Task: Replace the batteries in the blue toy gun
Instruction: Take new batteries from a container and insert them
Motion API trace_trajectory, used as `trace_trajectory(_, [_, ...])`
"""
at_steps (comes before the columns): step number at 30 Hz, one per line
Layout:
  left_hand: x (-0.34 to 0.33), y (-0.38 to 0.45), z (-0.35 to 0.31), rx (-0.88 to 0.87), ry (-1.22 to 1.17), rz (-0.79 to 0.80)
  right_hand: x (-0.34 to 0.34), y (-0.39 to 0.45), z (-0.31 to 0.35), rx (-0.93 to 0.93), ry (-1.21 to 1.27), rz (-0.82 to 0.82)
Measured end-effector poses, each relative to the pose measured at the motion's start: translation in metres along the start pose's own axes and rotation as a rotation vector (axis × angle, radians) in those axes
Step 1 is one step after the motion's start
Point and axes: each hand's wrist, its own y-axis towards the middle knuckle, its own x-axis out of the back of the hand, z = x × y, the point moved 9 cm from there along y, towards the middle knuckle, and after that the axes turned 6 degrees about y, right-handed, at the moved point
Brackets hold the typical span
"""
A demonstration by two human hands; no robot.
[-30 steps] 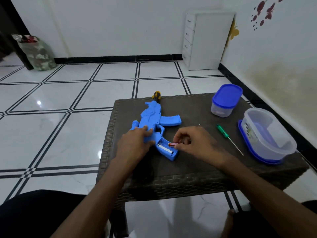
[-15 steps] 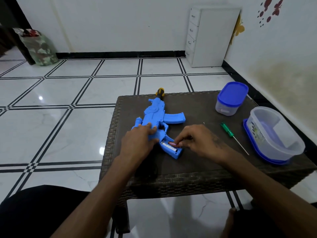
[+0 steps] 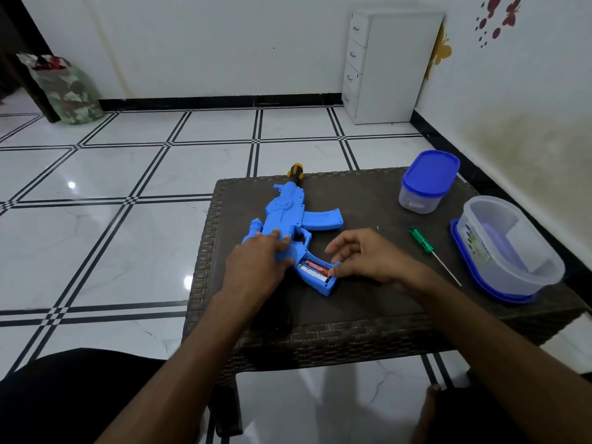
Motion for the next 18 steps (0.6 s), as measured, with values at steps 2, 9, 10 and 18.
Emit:
trace_trajectory(2, [0.0,-0.001,-0.001,0.002,0.001,0.004,-0.003,0.001,-0.003,-0.052,0.045,0.011])
trace_trajectory(9, [-0.001,-0.002,-0.001,0.001,-0.007,0.014,-0.007,0.007,-0.001,-0.177,0.053,-0.027])
trace_trajectory(10, [-0.001,-0.001,-0.001,0.0,-0.01,0.012,-0.007,0.007,0.0,-0.175,0.045,-0.035])
trace_trajectory(18, [-0.002,-0.002,0.001,0.004,-0.025,0.011,0.002,-0.009,0.015,0.004,-0.004,-0.095])
